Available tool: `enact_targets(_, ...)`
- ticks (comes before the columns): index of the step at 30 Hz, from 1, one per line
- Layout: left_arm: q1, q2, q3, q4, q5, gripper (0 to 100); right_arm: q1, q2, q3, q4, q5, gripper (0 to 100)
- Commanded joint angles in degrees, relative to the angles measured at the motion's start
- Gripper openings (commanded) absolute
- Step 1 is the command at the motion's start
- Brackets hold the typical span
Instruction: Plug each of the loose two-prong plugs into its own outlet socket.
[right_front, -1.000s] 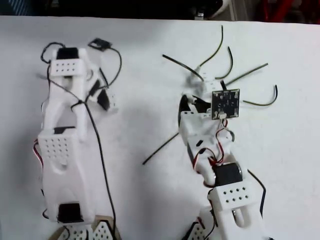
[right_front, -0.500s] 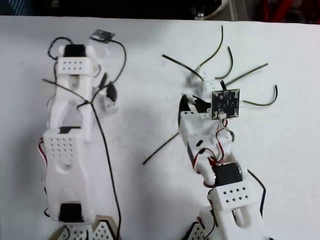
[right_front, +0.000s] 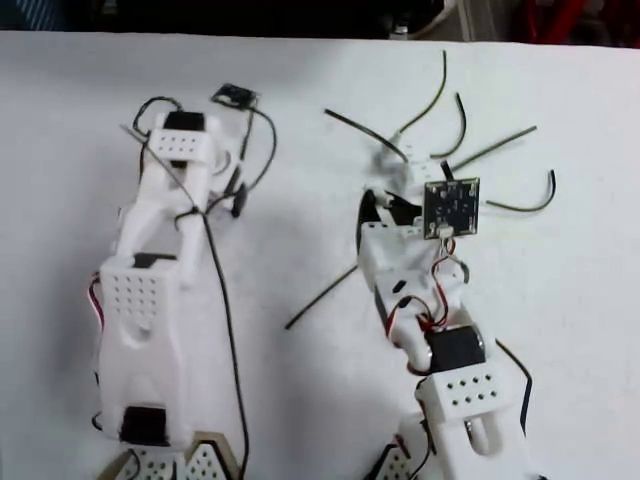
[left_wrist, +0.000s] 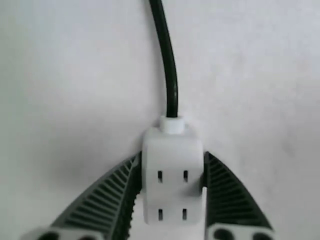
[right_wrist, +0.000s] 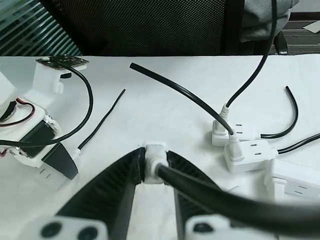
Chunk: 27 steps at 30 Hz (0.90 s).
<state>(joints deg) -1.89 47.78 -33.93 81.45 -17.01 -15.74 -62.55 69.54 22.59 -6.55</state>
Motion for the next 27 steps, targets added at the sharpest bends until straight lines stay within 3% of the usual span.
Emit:
enact_targets(1, 2.9, -1.5, -0.1, 3.3, -4.2, 12, 0.7, -0.5, -0.5, -0.8, 0.0, 1.7)
enact_targets(13, 14.7, -1.5, -0.3, 10.5, -4.1, 9, 0.8, -0.5, -0.5, -0.9, 0.0, 1.7)
enact_targets(20, 17.7, -1.5, 0.1, 10.6, -4.5, 10, 0.8, -0.6, -0.5, -1.1, 0.0, 1.7)
enact_targets(27, 19.6, -1.5, -0.1, 9.4, -11.0, 10, 0.8, -0.6, -0.5, -1.1, 0.0, 1.7)
